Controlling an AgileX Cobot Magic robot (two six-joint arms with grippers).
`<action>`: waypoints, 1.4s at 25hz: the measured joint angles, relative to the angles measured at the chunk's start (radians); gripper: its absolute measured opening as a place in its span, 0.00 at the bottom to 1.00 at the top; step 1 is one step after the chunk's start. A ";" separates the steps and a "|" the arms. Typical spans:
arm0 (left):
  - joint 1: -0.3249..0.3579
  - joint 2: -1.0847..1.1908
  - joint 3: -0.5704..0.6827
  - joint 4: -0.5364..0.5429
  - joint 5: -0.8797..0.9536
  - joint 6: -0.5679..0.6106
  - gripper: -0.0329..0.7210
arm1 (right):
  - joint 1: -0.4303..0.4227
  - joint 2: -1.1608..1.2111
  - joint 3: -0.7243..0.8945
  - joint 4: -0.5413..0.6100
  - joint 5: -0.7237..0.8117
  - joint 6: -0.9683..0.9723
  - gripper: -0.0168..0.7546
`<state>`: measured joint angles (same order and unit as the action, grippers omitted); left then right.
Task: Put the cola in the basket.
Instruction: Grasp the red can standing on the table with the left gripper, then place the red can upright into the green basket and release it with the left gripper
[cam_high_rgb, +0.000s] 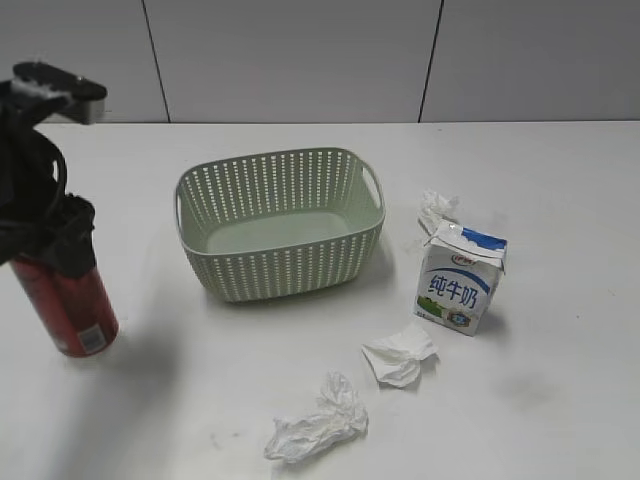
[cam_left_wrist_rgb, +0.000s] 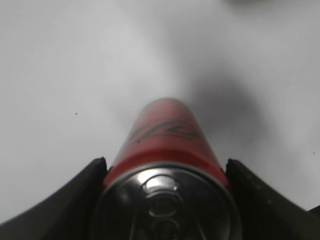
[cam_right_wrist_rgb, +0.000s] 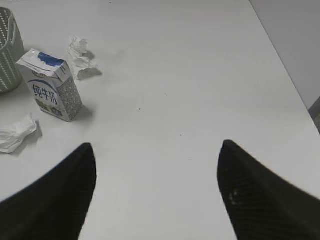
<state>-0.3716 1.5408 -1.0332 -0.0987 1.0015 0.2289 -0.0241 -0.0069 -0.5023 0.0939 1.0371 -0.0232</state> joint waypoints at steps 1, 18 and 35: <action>0.000 0.002 -0.030 0.004 0.016 -0.001 0.75 | 0.000 0.000 0.000 0.000 0.000 0.000 0.76; -0.036 0.219 -0.715 -0.007 0.216 0.000 0.75 | 0.000 0.000 0.000 0.000 0.000 -0.001 0.76; -0.225 0.557 -0.866 -0.045 0.084 0.021 0.75 | 0.000 0.000 0.000 0.000 0.000 -0.001 0.76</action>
<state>-0.5965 2.0975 -1.8997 -0.1438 1.0856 0.2499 -0.0241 -0.0069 -0.5023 0.0939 1.0371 -0.0244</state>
